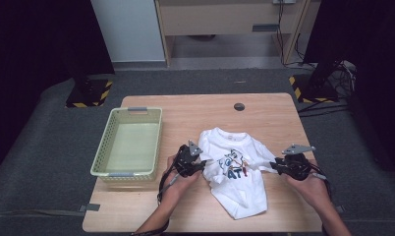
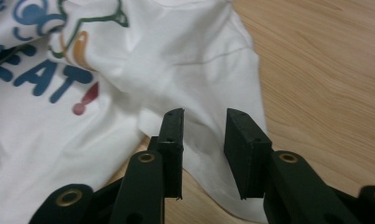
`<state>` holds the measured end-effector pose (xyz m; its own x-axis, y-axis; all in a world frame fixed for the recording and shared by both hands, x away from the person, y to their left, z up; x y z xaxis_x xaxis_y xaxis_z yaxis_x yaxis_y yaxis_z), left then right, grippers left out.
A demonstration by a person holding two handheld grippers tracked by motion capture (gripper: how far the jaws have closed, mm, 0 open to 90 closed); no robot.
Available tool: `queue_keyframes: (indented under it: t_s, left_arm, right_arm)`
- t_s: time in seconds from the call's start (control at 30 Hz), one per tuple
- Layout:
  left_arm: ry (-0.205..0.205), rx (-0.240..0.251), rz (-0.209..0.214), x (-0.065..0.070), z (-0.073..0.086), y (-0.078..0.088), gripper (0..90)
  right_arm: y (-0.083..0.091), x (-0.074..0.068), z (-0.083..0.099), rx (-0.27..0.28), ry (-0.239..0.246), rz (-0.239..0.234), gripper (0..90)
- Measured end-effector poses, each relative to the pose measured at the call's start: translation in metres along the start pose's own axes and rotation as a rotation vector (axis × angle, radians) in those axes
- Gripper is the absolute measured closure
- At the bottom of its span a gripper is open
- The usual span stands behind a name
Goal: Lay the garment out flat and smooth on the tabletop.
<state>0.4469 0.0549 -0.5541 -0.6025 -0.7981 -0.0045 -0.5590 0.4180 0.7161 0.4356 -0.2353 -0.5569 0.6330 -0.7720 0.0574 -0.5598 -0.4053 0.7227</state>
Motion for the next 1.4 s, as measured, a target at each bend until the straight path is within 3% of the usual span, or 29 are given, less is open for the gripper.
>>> queue_keyframes:
  t_s: [0.13,0.27,0.33,0.43,0.5,0.53,0.6,0.77,0.93,1.1,1.3,1.4]
  left_arm:
    - [-0.014,0.010,-0.002,0.004,-0.003,0.000,45.4]
    - [-0.011,0.002,-0.004,0.003,-0.002,-0.002,47.4]
    - [-0.010,-0.003,0.000,0.001,-0.002,-0.004,53.7]
    - [-0.006,0.000,0.002,-0.003,-0.002,-0.005,66.5]
    - [0.001,0.004,0.026,-0.004,-0.004,-0.005,77.0]
    - [0.025,0.006,0.051,-0.003,-0.004,-0.005,85.5]
    - [0.051,0.009,0.064,-0.007,-0.006,-0.003,89.6]
    - [0.059,0.019,0.026,-0.019,-0.009,0.005,90.0]
    - [0.081,0.017,-0.015,-0.032,-0.007,0.011,89.9]
    - [0.113,0.011,-0.023,-0.040,-0.004,0.015,88.9]
    - [0.158,0.062,-0.029,-0.044,-0.011,0.025,79.4]
    - [0.156,0.081,-0.040,-0.044,-0.015,0.030,72.3]
  right_arm:
    - [-0.004,-0.013,-0.006,0.005,0.047,-0.028,61.1]
    - [-0.008,-0.024,-0.011,0.021,0.050,-0.067,52.0]
    - [-0.009,-0.028,-0.014,0.045,0.064,-0.091,50.3]
    - [-0.013,-0.030,-0.015,0.043,0.080,-0.074,47.6]
    - [-0.015,-0.031,-0.014,0.034,0.087,-0.064,47.2]
    - [-0.016,-0.031,-0.014,0.032,0.093,-0.062,47.2]
    - [-0.017,-0.034,-0.015,0.033,0.091,-0.071,47.6]
    - [-0.021,-0.036,-0.014,0.017,0.111,-0.054,47.7]
    - [-0.026,-0.030,-0.008,-0.006,0.100,-0.032,49.0]
    - [-0.027,-0.025,-0.003,-0.026,0.096,-0.018,50.2]
    - [-0.026,-0.026,-0.002,-0.029,0.092,-0.021,49.3]
    - [-0.024,-0.026,-0.003,-0.030,0.089,-0.022,48.9]
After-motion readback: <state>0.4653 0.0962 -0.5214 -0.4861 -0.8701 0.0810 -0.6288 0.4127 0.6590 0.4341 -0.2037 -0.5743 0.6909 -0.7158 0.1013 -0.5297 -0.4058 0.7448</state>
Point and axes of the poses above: each handheld gripper's, and its own axes: y roughly backward along the jaws, z roughly out of its underside, x roughly to its right, the point moved 9 cm from there along -y, roughly forward along the jaws, and after that the axes turned 5 degrees about y, right-handed, at the moved point
